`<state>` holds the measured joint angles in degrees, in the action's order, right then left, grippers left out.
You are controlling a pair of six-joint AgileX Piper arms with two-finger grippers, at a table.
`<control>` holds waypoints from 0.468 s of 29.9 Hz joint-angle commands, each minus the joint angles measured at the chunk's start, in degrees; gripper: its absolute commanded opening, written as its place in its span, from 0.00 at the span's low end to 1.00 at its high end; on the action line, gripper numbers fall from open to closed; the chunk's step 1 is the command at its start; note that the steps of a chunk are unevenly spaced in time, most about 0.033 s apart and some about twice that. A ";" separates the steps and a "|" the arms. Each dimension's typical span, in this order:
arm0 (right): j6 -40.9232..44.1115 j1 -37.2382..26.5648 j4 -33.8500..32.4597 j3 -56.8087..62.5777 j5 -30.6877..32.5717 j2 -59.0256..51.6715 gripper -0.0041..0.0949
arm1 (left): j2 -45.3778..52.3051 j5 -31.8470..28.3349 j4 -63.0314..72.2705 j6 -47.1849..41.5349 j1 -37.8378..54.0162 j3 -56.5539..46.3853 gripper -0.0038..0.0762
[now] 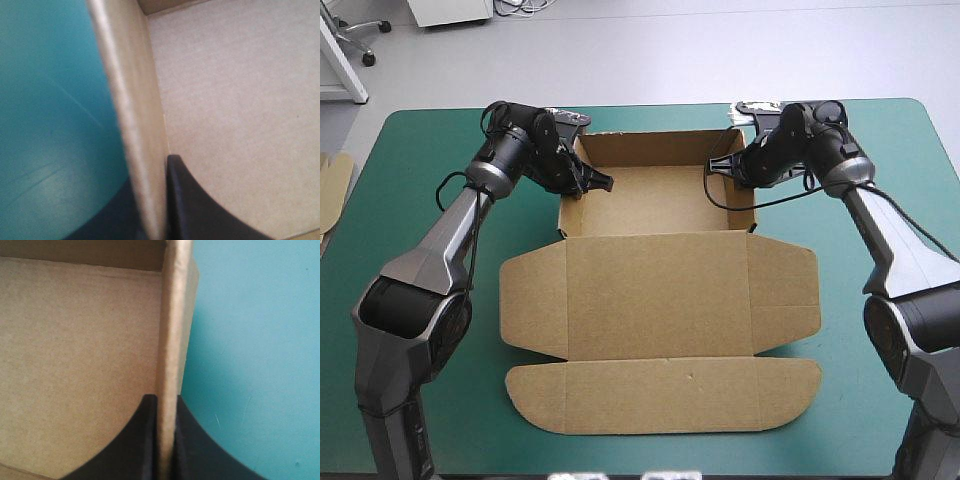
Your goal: Fold the box
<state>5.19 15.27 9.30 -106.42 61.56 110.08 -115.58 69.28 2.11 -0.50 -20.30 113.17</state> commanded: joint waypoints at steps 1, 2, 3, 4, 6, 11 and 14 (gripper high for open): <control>-2.49 0.06 -0.49 -3.84 2.09 -1.57 0.03 | 2.58 -2.70 -2.80 1.67 -0.30 1.64 0.03; -2.49 0.06 -0.49 -4.85 3.25 -0.71 0.03 | 2.27 -3.09 -2.78 1.57 -0.30 1.64 0.03; -2.49 0.06 -0.49 -5.56 3.98 0.00 0.03 | 2.24 -3.57 -2.78 1.57 -0.30 1.64 0.03; -2.49 0.06 -0.49 -6.37 4.78 0.74 0.03 | 2.10 -3.83 -3.09 1.31 -0.30 1.64 0.03; -2.24 0.06 -0.49 -7.33 5.15 1.67 0.03 | 2.10 -4.34 -3.78 0.50 -0.30 1.64 0.03; -1.69 0.06 -0.61 -8.30 5.15 3.67 0.03 | 1.98 -5.29 -8.12 -1.84 -0.20 1.64 0.03; -1.58 0.06 -0.37 -8.44 6.38 5.48 0.03 | 1.37 -5.29 -8.12 -2.08 -0.20 1.64 0.03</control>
<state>5.76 15.38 9.79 -113.07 65.50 117.33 -117.08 66.69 -2.60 -3.57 -20.35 113.17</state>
